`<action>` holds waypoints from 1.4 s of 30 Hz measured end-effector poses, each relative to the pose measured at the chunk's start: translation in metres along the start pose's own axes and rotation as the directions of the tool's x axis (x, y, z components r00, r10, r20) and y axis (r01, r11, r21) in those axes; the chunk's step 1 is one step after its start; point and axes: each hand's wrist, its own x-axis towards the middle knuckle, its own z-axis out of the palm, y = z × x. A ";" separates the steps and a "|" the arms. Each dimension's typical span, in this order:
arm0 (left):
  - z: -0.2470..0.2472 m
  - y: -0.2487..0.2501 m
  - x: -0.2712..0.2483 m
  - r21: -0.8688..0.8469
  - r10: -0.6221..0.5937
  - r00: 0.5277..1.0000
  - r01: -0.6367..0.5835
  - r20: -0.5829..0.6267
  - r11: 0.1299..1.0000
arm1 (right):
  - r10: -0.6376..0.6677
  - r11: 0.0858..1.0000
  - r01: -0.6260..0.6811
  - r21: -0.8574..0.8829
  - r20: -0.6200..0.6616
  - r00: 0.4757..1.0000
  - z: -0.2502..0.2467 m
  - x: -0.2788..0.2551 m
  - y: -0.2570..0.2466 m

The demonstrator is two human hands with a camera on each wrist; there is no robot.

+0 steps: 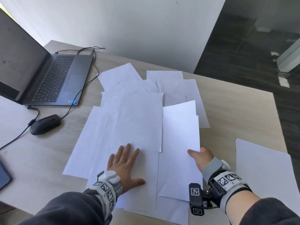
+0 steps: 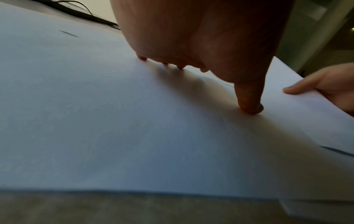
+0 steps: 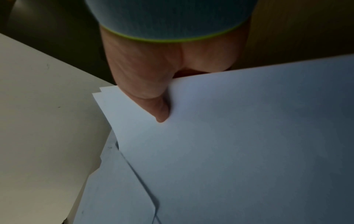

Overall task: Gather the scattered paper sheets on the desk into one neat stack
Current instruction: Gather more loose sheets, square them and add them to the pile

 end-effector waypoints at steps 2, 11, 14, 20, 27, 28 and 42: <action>0.002 0.002 -0.003 0.017 0.059 0.998 -0.059 0.006 0.998 | 0.013 1.000 -0.014 0.024 0.023 1.000 0.011 0.000 0.000; 0.004 0.017 0.002 0.002 0.369 0.929 -0.369 0.033 0.930 | -0.009 0.995 0.002 0.102 0.071 0.997 0.045 -0.009 -0.014; 0.000 0.015 0.005 -0.068 0.414 0.910 -0.414 -0.007 0.908 | -0.020 0.996 0.015 0.090 0.063 0.998 0.047 -0.007 -0.015; -0.034 0.001 0.032 -0.424 -0.055 0.949 -0.086 -0.309 0.902 | -0.062 0.989 0.053 0.140 0.058 0.996 0.027 -0.008 -0.017; -0.089 0.026 0.067 -0.854 -0.150 0.987 0.122 0.052 0.506 | -0.026 0.898 -0.039 0.437 0.141 0.990 -0.005 -0.024 -0.032; -0.088 0.032 0.068 -0.844 -0.171 0.983 0.151 0.072 0.514 | -0.001 0.889 -0.068 0.453 0.150 0.989 -0.005 -0.023 -0.032; -0.080 0.038 0.085 -0.768 -0.568 0.815 0.435 0.113 0.471 | 0.062 0.978 -0.072 0.197 0.057 0.996 -0.039 -0.017 0.012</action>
